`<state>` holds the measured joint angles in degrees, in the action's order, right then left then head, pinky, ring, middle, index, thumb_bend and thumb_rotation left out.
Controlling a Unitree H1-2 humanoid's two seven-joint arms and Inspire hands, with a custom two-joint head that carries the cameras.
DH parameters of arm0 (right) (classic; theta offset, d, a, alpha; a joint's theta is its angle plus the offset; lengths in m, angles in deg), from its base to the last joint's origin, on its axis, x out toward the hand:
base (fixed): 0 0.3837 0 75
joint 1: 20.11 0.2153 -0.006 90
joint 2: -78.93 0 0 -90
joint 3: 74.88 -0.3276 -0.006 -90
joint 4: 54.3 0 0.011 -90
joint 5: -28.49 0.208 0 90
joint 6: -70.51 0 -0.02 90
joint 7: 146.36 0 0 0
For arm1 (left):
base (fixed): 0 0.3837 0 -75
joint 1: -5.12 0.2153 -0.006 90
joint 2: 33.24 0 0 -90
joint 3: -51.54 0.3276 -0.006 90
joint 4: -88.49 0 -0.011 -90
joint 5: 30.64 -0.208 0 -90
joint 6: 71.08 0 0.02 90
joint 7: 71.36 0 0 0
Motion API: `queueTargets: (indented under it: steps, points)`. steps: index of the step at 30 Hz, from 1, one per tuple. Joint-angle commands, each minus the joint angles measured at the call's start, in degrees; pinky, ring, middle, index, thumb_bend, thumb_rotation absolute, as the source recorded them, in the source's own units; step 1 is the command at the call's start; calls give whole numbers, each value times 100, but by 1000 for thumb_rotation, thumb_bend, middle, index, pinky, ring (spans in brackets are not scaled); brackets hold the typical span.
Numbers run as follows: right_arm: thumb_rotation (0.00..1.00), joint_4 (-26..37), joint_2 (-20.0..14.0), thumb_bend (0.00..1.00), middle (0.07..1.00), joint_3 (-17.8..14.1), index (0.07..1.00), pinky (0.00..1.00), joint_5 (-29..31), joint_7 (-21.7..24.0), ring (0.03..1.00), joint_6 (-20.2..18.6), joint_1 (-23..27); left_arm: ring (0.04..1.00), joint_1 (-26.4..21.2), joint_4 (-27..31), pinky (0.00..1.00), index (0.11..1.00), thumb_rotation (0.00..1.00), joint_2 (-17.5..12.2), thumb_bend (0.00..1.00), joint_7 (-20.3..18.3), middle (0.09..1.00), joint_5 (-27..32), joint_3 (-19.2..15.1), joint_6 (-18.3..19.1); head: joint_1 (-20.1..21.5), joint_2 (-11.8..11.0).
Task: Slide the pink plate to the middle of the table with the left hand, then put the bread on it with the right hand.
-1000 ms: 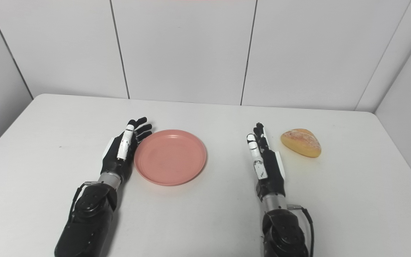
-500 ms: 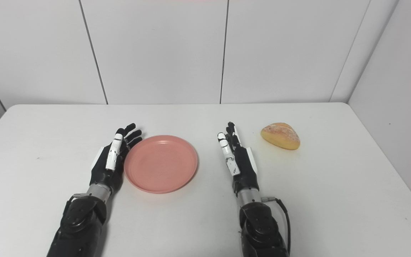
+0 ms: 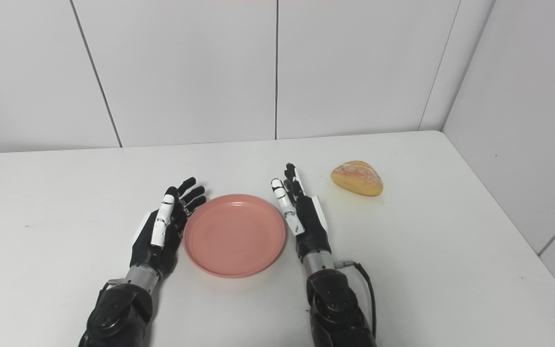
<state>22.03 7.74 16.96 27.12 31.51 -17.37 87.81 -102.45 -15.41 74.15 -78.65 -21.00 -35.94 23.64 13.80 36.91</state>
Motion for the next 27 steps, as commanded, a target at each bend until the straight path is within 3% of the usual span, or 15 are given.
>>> queueTargets:
  steps: [1,13,22,27]
  points:
    - [901,152,23,629,1000,29,1000,1000,-54,-15,1000,286,253,897,13,-35,901,876,1000,77,445,0,883,-101,61,-112,-13,-15]
    - [896,139,-43,615,1000,-15,1000,1000,-19,23,1000,427,266,934,-42,-170,968,901,1000,-55,425,409,913,-912,149,-585,-58,-41]
    - [904,261,-367,611,1000,-6,1000,1000,-463,-112,1000,595,415,971,-125,-363,986,944,1000,-103,422,489,953,-977,45,-966,-93,-36]
    - [923,235,-573,596,997,-39,1000,1000,-958,-429,999,762,564,986,-141,-386,999,965,1000,-82,415,409,971,-831,-27,-1105,-108,-44]
